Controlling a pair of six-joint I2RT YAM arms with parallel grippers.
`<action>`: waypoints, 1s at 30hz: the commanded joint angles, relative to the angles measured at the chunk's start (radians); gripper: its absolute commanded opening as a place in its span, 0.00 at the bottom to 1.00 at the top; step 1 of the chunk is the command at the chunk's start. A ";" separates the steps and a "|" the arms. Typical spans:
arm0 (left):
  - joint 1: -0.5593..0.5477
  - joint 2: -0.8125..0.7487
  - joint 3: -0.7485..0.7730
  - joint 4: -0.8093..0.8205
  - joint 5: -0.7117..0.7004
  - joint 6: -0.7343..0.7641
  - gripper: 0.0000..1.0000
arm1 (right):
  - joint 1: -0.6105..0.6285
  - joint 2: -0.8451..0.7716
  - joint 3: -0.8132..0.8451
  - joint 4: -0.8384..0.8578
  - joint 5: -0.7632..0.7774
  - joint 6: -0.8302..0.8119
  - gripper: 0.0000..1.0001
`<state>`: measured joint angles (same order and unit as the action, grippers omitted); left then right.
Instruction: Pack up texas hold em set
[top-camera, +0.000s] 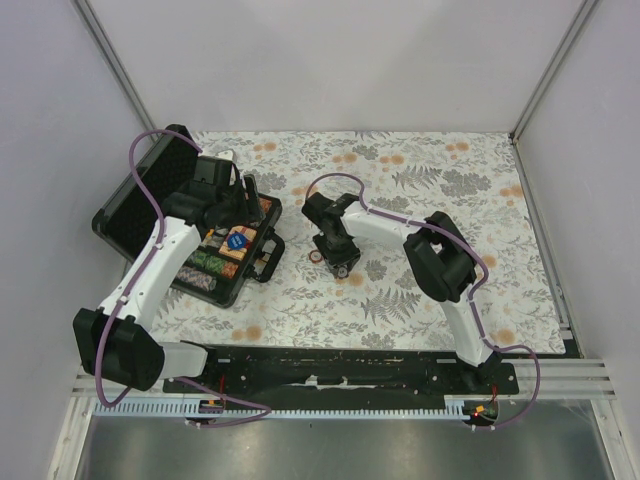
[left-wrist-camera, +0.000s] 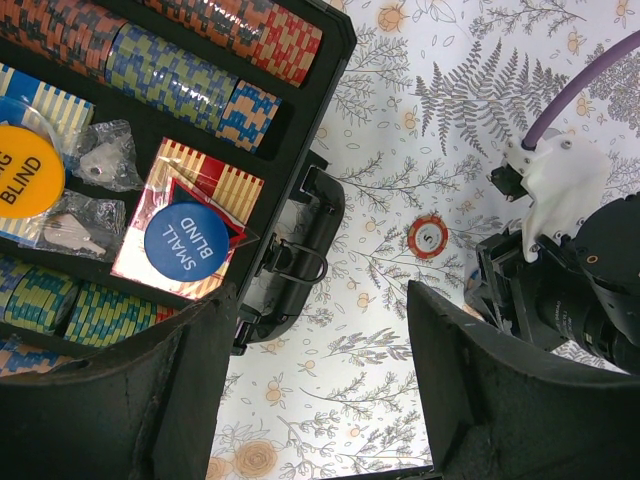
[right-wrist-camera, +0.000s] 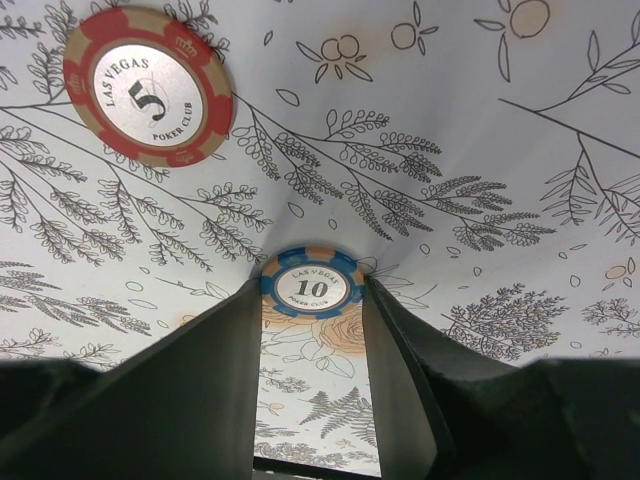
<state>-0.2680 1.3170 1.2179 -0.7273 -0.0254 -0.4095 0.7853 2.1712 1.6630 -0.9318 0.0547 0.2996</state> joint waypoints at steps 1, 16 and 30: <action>0.001 0.005 0.029 0.034 0.001 -0.003 0.74 | 0.002 0.036 -0.040 0.070 0.092 0.024 0.42; -0.007 -0.004 -0.011 0.063 0.056 -0.034 0.74 | -0.069 -0.240 -0.120 -0.050 0.134 0.131 0.45; -0.126 0.045 -0.029 0.114 0.084 -0.084 0.74 | -0.245 -0.490 -0.298 -0.113 0.123 0.202 0.47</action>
<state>-0.3607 1.3399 1.1896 -0.6701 0.0322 -0.4492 0.5823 1.7672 1.4166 -1.0058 0.1593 0.4660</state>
